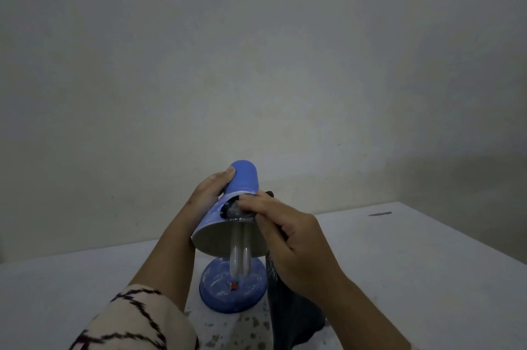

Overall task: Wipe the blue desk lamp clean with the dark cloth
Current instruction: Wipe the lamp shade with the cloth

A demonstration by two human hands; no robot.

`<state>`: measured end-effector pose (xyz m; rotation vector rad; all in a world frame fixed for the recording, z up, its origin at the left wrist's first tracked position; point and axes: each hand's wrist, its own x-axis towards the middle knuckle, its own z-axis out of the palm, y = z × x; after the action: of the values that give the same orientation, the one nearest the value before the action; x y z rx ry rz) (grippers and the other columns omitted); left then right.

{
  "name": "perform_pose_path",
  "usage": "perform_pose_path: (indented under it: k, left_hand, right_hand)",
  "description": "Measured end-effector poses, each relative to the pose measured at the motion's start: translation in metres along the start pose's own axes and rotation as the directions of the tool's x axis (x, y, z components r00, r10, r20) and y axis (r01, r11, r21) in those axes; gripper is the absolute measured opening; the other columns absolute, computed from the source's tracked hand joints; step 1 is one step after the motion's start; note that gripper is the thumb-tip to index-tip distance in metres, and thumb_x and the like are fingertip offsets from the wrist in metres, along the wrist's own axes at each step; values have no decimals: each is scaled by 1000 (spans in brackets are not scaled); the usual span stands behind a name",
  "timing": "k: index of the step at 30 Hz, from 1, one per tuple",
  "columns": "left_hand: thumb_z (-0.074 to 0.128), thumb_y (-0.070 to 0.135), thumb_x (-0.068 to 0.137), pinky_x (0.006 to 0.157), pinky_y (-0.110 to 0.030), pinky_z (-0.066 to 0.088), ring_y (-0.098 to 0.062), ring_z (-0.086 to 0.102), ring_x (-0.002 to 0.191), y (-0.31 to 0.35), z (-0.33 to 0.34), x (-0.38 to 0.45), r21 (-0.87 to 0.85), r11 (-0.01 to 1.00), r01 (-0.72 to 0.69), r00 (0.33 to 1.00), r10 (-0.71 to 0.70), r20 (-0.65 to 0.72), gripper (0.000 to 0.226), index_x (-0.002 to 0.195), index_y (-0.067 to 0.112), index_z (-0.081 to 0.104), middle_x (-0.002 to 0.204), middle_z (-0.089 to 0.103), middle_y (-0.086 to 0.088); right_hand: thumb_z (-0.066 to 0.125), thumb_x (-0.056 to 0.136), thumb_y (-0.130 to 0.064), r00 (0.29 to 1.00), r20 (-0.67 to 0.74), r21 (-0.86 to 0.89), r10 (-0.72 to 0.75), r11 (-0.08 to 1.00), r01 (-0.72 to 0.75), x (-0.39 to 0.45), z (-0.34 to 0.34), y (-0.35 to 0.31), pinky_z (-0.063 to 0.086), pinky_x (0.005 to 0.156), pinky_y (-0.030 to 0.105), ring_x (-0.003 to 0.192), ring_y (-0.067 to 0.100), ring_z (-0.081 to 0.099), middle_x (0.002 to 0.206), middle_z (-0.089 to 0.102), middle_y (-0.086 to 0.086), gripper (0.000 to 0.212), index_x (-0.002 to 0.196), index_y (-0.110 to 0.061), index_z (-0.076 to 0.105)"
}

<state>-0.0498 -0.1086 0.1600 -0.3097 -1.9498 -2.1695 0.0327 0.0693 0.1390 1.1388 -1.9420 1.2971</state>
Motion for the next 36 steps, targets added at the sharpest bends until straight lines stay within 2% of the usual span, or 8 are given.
perform_pose_path:
  k: [4,10,14,21,25,28,31,36]
  left_hand:
    - [53,34,86,59,-25,55,-17,62,64,-1,1,-2,-51,999,19,999,-17,31,32,93,4,60,84,59,-13]
    - [64,45,77,73,-35,46,-26,57,74,-3,-1,-2,-122,989,79,997,-78,11,55,110,1,57,94,55,-17]
    - [54,38,89,71,-33,51,-25,63,76,-8,1,2,-127,987,96,993,-104,-58,43,114,2,59,93,63,-14]
    - [60,46,82,77,-36,51,-24,66,75,-8,-1,6,-148,975,168,985,-173,-24,50,112,6,61,89,66,-13]
    - [67,52,74,84,-39,50,-26,67,84,-9,-4,6,-167,964,206,977,-212,-17,66,121,7,58,103,65,-13]
    - [67,52,73,82,-37,50,-24,67,85,-11,-4,7,-201,955,220,973,-228,-19,71,127,8,55,112,60,-13]
    - [62,48,81,79,-36,51,-25,67,88,-13,-3,6,-256,937,237,966,-254,-35,63,131,9,52,128,56,-14]
    - [63,46,76,79,-38,49,-26,64,93,-10,2,5,-297,921,252,963,-270,-20,67,131,10,52,125,59,-14]
  right_hand:
    - [37,97,-28,984,21,-106,-176,978,177,-9,-3,14,32,112,28,133,9,39,133,56,-3,33,123,-20,56]
    - [44,89,-4,965,-6,-162,-262,953,258,-19,-12,35,34,110,23,132,10,41,134,51,-9,35,116,-21,59]
    - [49,85,6,982,-116,-62,-150,988,144,-25,-21,49,42,99,14,121,1,53,132,48,-33,40,106,-25,62]
    - [53,85,5,980,-149,132,135,984,-115,-33,-31,67,46,90,9,104,-4,62,107,64,-35,38,87,-28,72]
    - [55,86,7,885,-192,323,425,879,-352,-27,-39,72,51,81,9,88,-1,67,84,73,-24,38,78,-26,72]
    - [54,87,3,790,-225,514,571,758,-401,-12,-46,71,57,70,17,76,9,69,84,74,-6,34,79,-24,71]
    - [52,89,2,826,-194,521,529,769,-370,9,-50,59,56,73,23,80,13,68,88,73,-5,32,84,-25,70]
    - [51,89,4,931,-73,338,356,887,-313,41,-44,45,52,78,11,86,-8,65,99,67,-11,30,103,-20,62]
